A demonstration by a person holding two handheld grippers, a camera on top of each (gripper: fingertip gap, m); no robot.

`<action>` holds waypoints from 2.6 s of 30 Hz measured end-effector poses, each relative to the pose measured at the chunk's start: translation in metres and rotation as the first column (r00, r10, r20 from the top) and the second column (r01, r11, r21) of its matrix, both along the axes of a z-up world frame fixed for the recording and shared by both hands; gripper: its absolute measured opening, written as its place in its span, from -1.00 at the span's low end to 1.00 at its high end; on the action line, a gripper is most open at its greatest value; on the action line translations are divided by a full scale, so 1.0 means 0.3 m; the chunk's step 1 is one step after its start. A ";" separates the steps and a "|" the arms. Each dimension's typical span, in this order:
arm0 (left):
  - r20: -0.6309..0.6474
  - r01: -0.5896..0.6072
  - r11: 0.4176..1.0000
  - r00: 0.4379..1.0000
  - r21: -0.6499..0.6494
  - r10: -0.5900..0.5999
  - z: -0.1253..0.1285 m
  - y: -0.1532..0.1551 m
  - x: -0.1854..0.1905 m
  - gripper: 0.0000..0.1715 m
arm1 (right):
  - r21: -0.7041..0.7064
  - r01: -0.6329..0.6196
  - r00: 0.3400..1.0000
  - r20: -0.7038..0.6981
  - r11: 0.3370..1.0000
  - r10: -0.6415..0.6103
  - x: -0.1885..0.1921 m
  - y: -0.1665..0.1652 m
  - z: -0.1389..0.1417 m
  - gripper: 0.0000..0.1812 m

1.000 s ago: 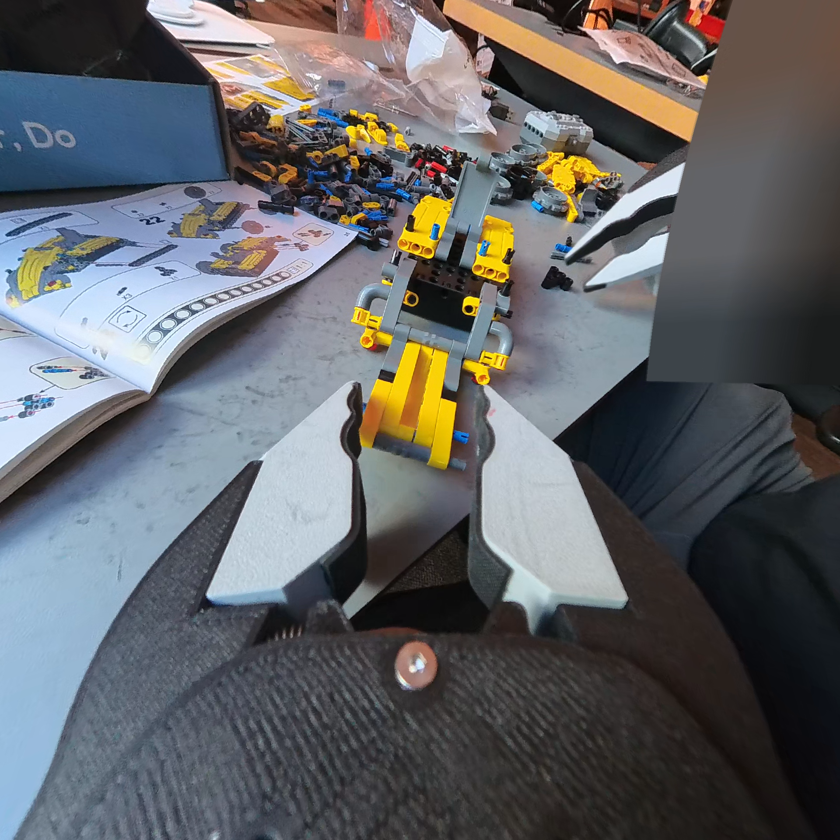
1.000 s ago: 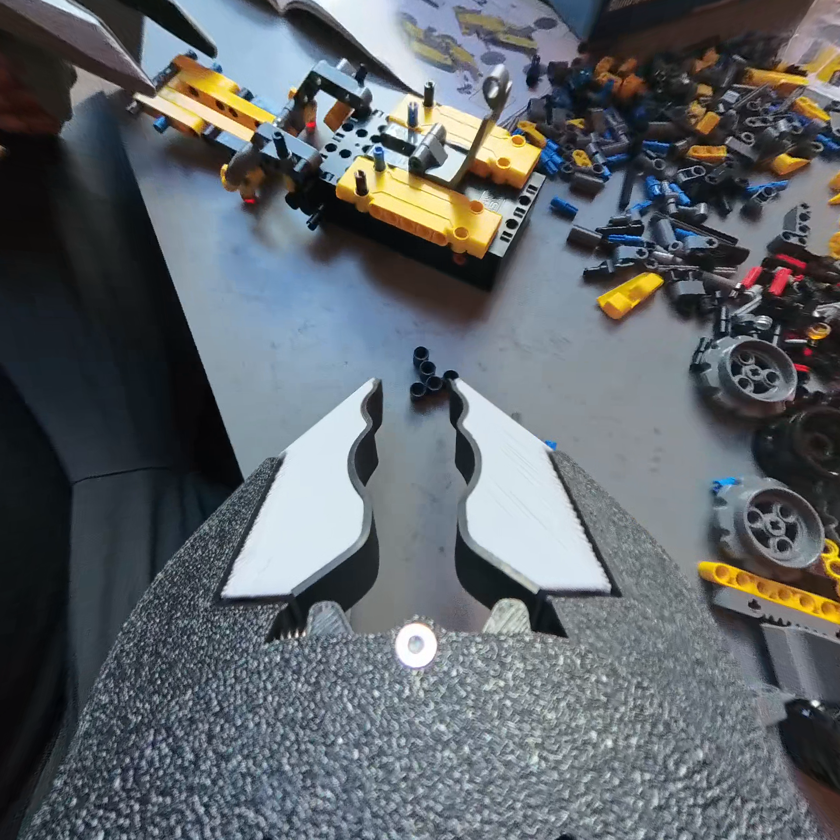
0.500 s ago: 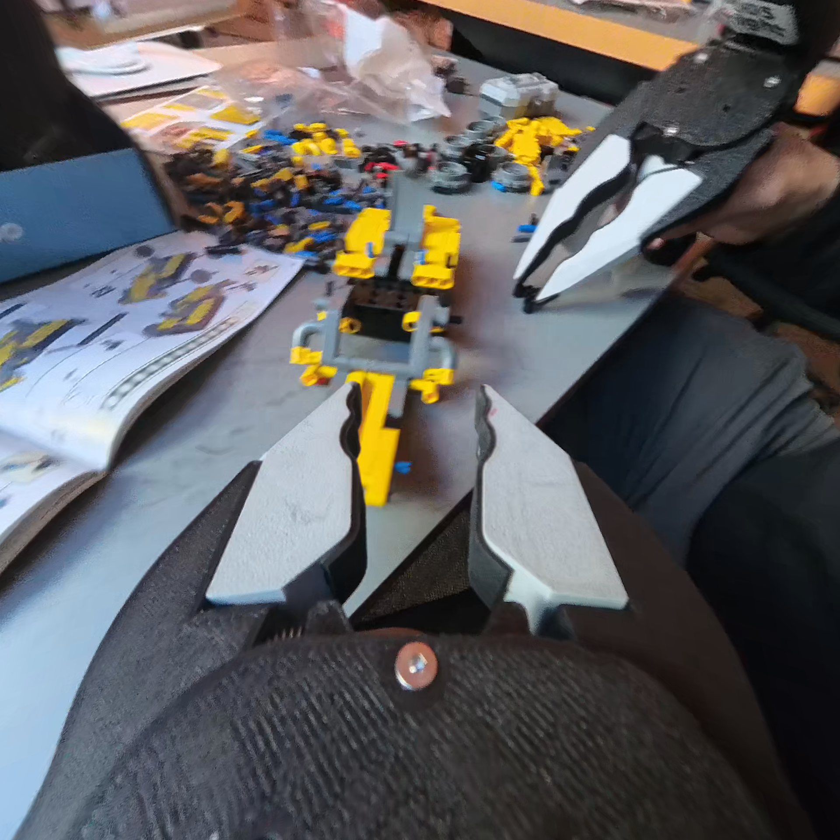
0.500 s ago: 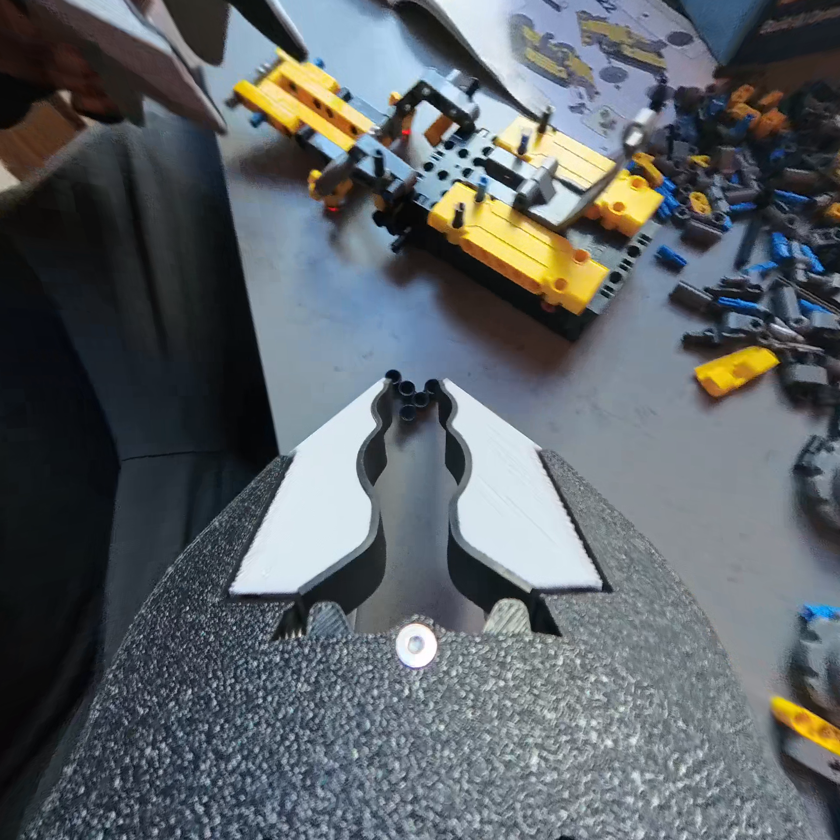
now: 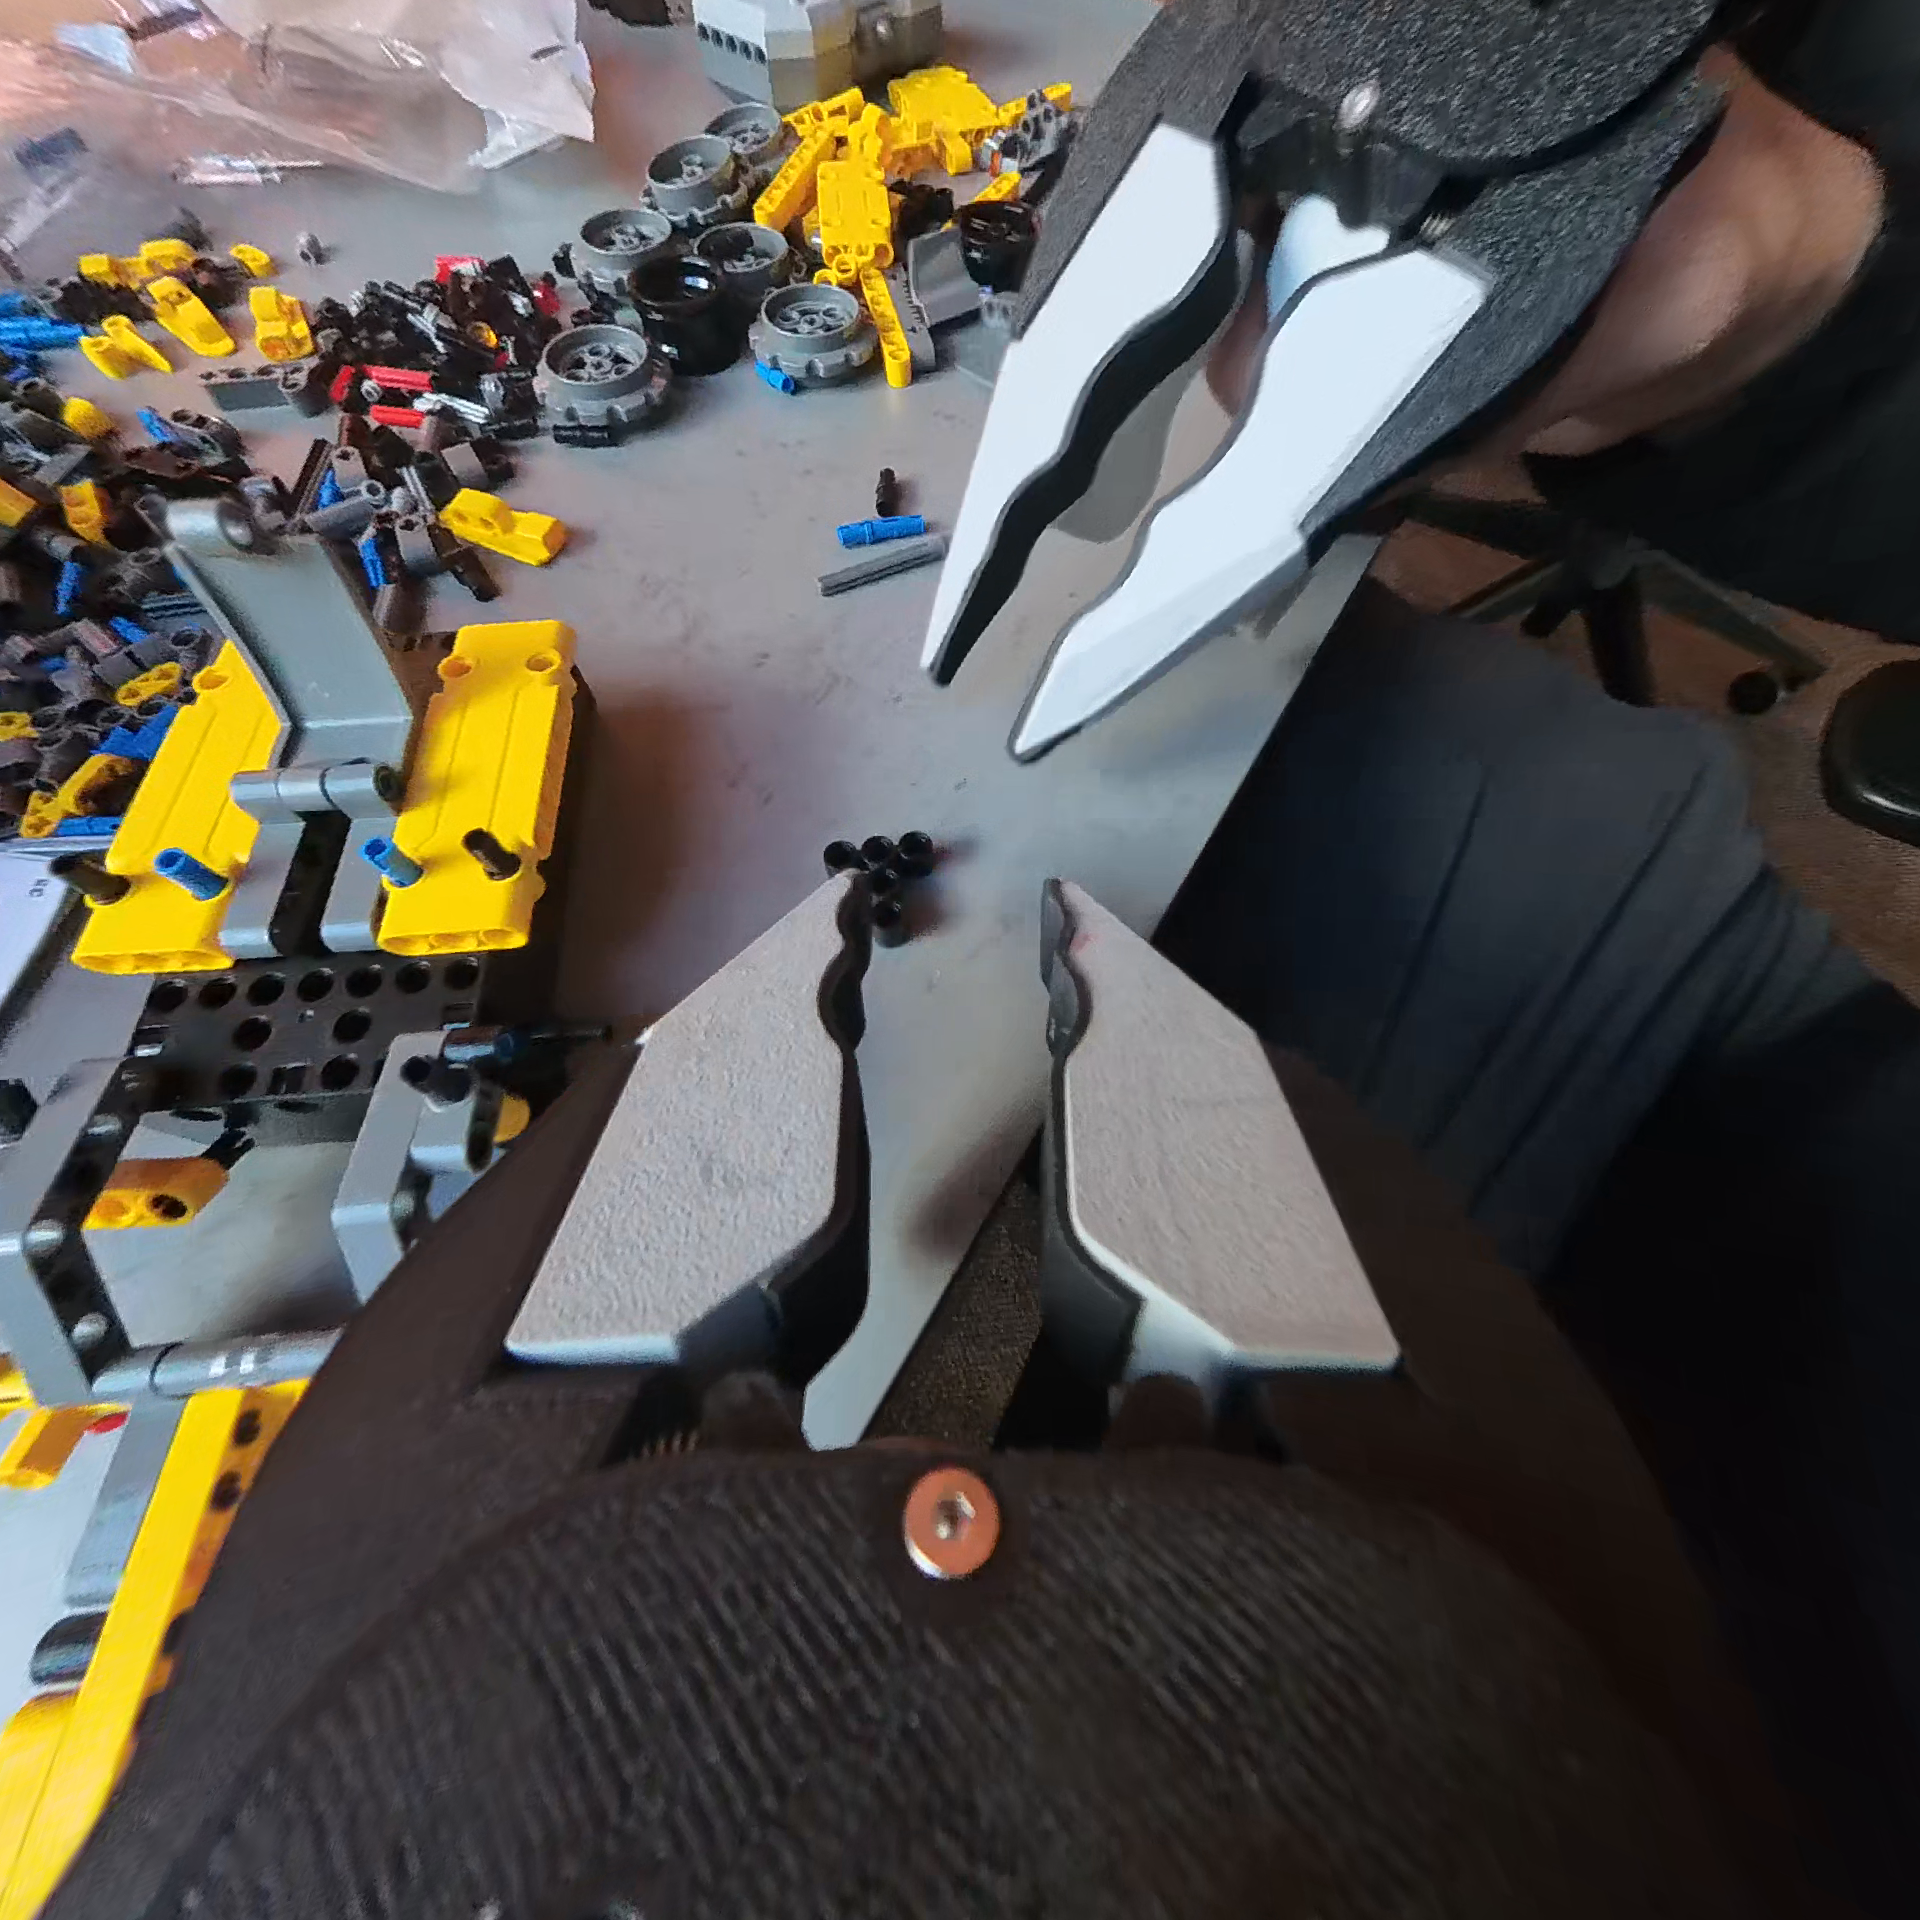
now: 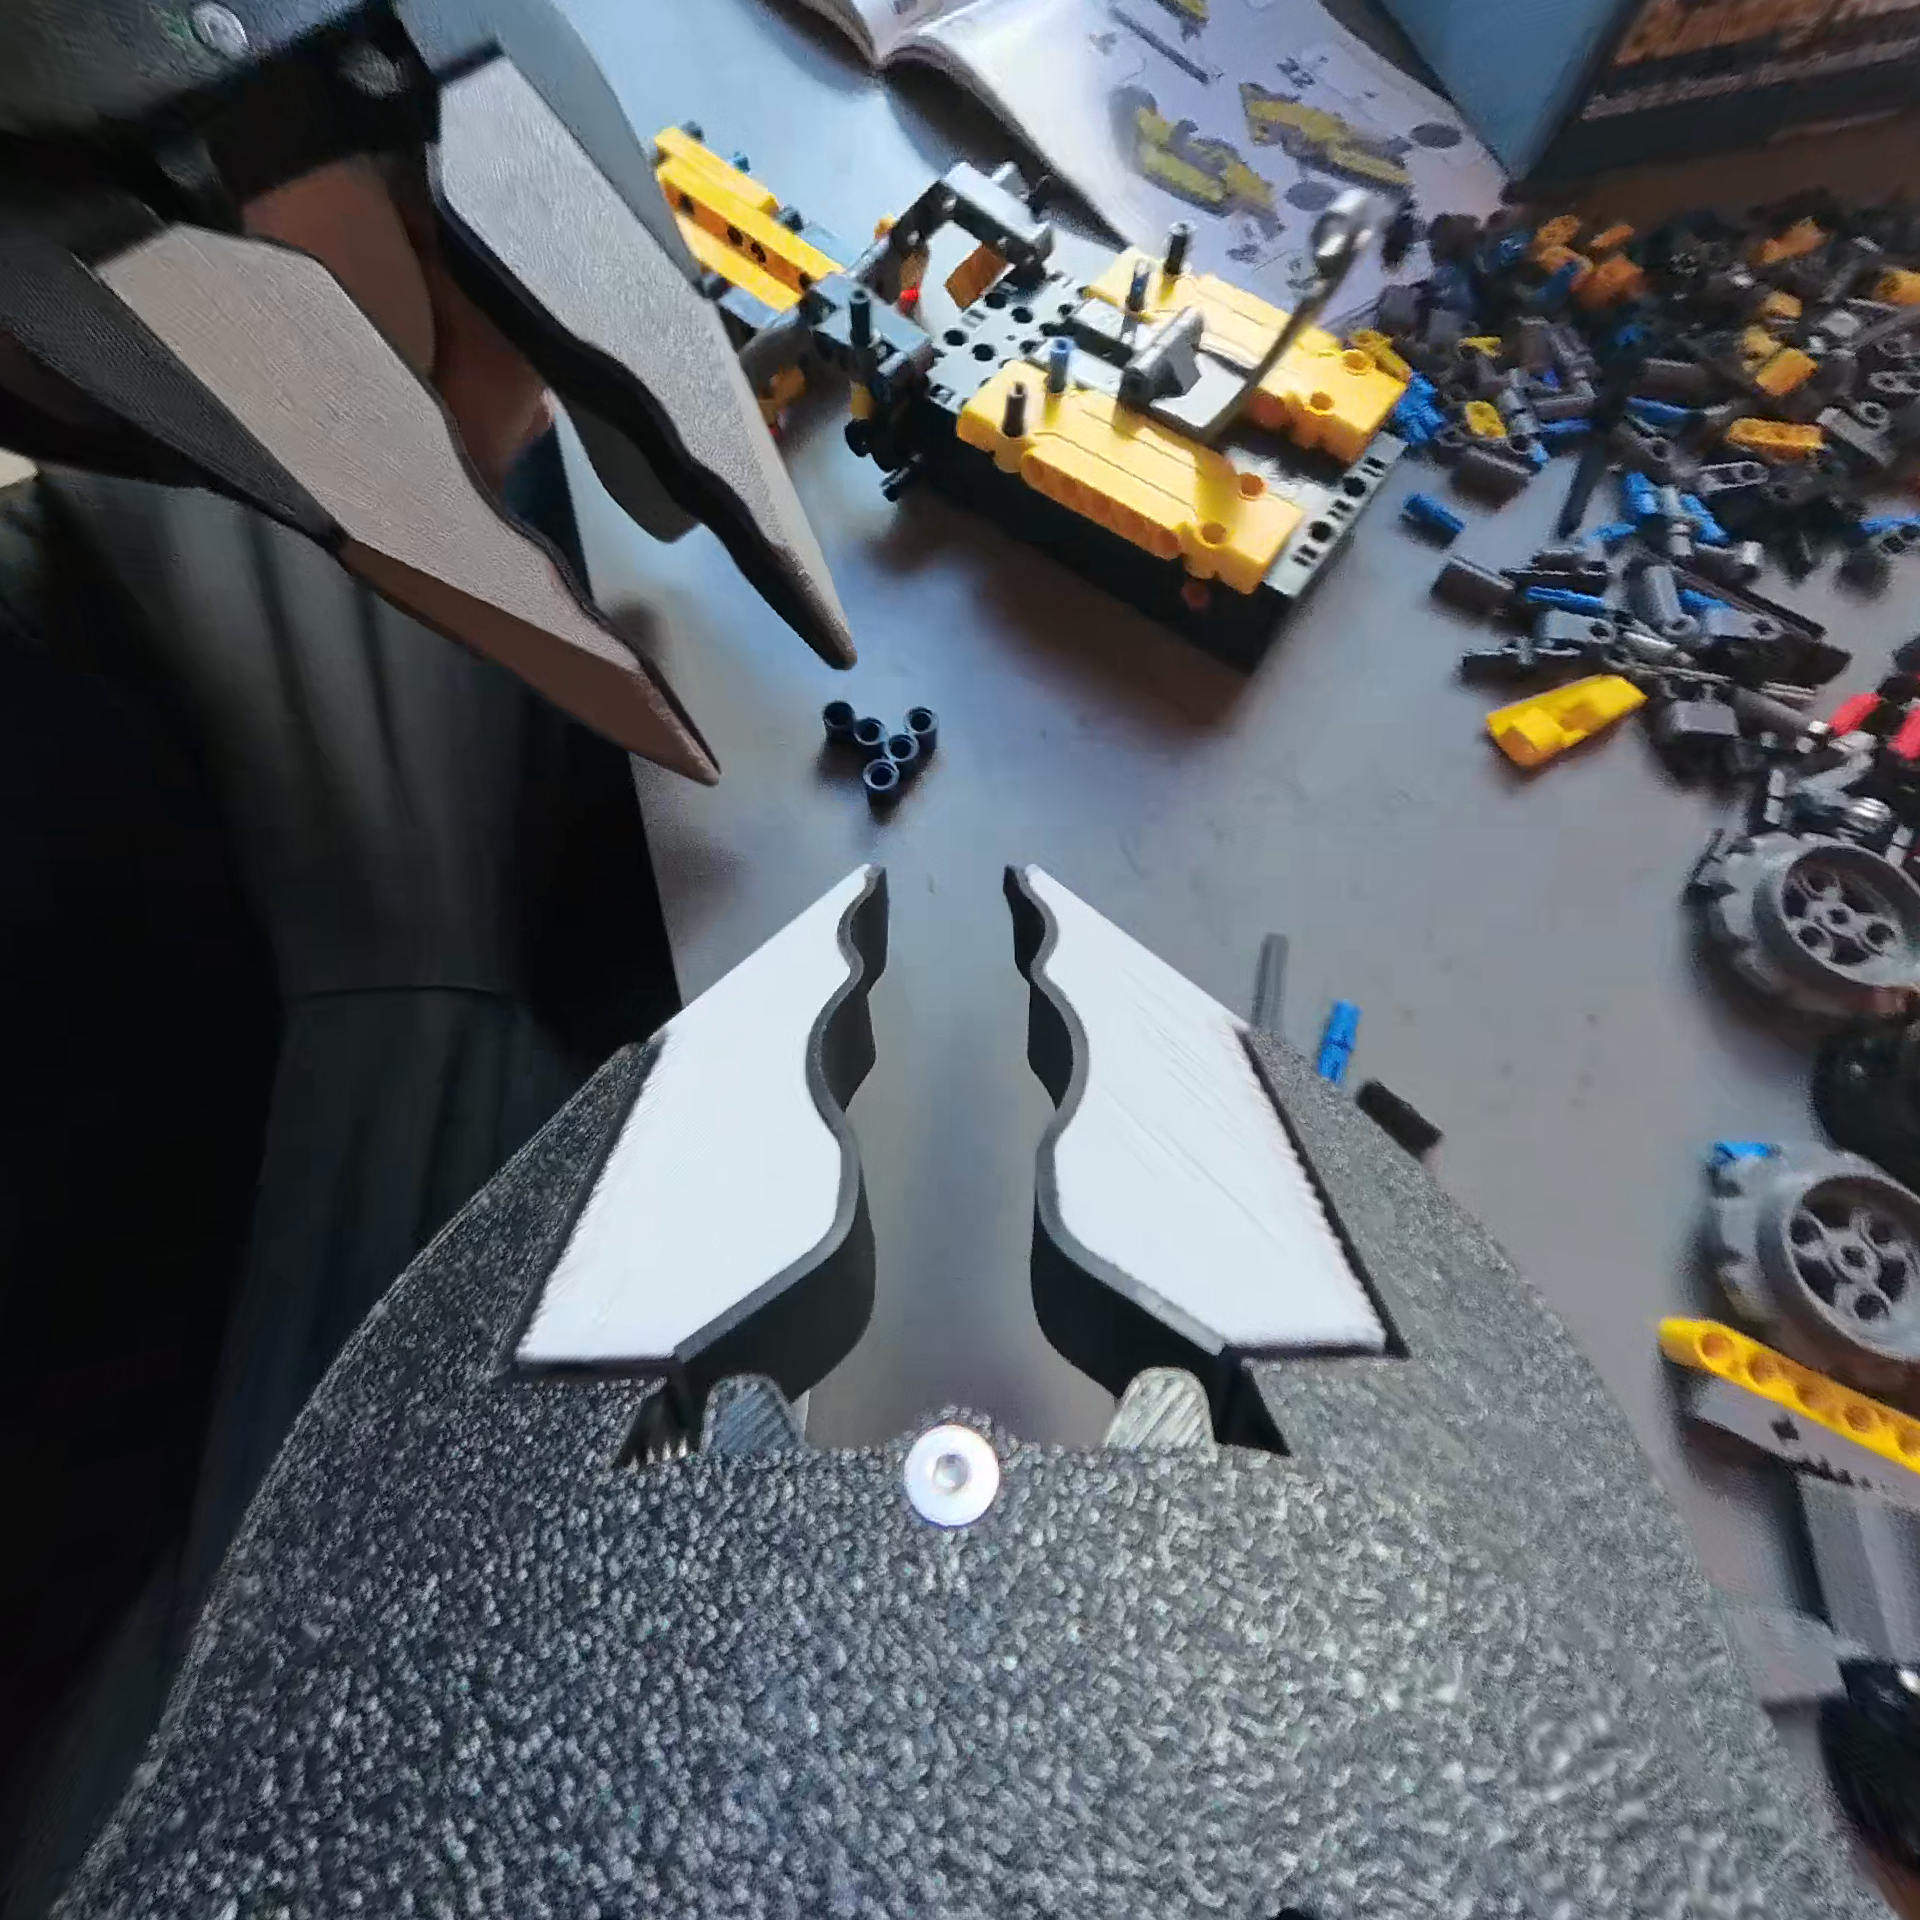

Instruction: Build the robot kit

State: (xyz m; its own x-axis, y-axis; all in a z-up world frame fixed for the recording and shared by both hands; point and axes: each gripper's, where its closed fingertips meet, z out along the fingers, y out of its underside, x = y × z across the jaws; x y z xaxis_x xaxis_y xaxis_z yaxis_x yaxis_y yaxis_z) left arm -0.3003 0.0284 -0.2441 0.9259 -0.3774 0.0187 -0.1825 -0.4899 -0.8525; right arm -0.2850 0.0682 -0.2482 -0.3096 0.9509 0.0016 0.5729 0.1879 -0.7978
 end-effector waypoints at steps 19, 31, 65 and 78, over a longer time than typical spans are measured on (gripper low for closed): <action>0.005 0.019 1.000 1.000 0.011 -0.019 -0.027 0.029 -0.005 -0.63 | 0.000 0.160 0.986 -0.053 0.987 -0.160 0.032 0.213 0.019 -0.86; 0.097 -0.001 0.999 0.995 0.038 -0.002 -0.007 0.032 -0.013 -0.65 | -0.020 0.117 0.991 -0.069 0.993 -0.119 0.004 0.203 0.030 -0.88; 0.112 -0.003 0.996 0.994 0.084 -0.006 0.004 0.027 -0.015 -0.71 | -0.023 0.049 0.983 -0.177 0.999 -0.053 -0.028 0.180 0.083 -0.97; 0.077 -0.004 0.995 0.997 0.099 -0.004 0.001 0.026 -0.015 -0.72 | -0.043 0.059 0.978 -0.199 0.997 -0.066 -0.027 0.187 0.098 -0.96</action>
State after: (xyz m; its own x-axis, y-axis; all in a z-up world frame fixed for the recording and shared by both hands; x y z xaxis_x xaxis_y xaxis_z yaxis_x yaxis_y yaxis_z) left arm -0.3048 0.0362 -0.2438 0.9231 -0.3810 0.0526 -0.1142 -0.4020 -0.9085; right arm -0.2932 0.1242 -0.2187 -0.2465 0.9689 0.0219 0.4104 0.1249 -0.9033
